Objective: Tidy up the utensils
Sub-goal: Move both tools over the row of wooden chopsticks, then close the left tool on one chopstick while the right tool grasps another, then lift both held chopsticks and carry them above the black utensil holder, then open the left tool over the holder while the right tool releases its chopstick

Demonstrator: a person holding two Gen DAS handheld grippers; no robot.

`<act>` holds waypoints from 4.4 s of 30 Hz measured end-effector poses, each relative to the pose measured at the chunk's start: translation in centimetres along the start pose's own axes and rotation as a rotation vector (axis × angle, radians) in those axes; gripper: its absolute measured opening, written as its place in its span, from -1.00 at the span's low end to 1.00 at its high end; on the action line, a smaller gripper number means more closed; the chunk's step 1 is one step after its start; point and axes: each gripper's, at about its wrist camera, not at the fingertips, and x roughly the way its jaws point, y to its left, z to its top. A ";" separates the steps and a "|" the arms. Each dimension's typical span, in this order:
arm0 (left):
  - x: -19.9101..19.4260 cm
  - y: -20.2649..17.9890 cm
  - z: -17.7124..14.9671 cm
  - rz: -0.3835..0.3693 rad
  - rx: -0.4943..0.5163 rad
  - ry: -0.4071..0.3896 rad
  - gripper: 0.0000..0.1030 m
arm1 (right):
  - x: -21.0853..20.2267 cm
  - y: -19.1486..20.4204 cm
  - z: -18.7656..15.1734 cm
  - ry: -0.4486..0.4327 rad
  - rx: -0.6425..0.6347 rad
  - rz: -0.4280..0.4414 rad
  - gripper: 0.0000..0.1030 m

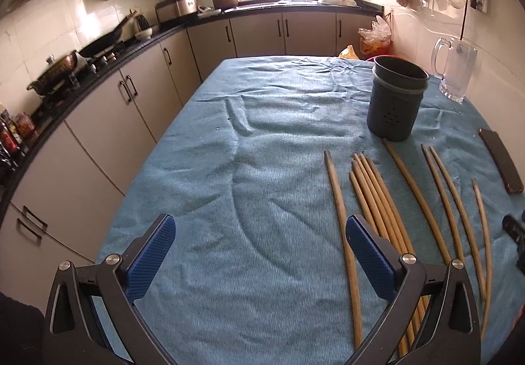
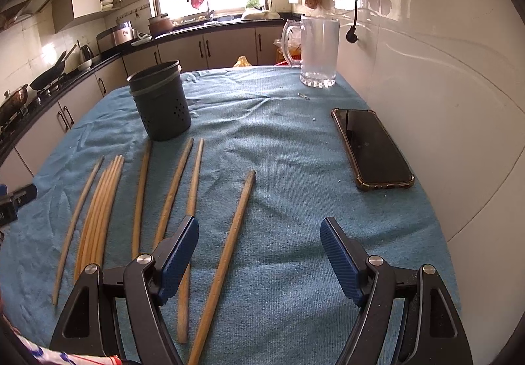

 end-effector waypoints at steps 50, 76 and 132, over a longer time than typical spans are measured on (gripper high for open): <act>11.1 -4.0 5.0 -0.285 0.121 0.301 -0.55 | 10.4 1.4 6.8 0.414 -0.094 0.042 -0.64; -2.8 -0.9 4.9 -0.362 0.039 -0.037 -0.87 | -2.9 1.5 8.1 -0.032 -0.029 0.171 -0.87; 1.4 -7.4 25.9 -0.430 -0.110 -0.237 -0.87 | 3.9 6.6 26.4 -0.267 0.094 0.306 -0.86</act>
